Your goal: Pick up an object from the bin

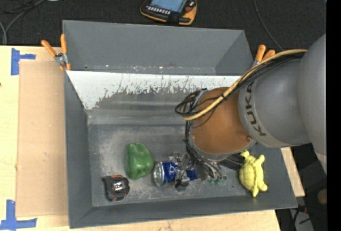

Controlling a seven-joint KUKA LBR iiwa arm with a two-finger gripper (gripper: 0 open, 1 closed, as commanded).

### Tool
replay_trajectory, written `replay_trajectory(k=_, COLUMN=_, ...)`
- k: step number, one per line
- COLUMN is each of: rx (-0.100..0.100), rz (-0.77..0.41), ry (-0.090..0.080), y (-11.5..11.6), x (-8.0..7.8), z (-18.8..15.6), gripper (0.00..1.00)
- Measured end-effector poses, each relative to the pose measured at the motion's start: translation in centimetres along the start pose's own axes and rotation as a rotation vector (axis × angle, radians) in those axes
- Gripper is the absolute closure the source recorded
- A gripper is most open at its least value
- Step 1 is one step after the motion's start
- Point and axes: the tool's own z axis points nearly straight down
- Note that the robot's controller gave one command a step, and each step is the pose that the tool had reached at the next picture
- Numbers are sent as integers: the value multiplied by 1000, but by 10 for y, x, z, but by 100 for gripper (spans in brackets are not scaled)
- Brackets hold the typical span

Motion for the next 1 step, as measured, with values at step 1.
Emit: replay_trajectory(k=1, rx=0, rz=0, ry=8, y=0, x=3, z=-40, gripper=100)
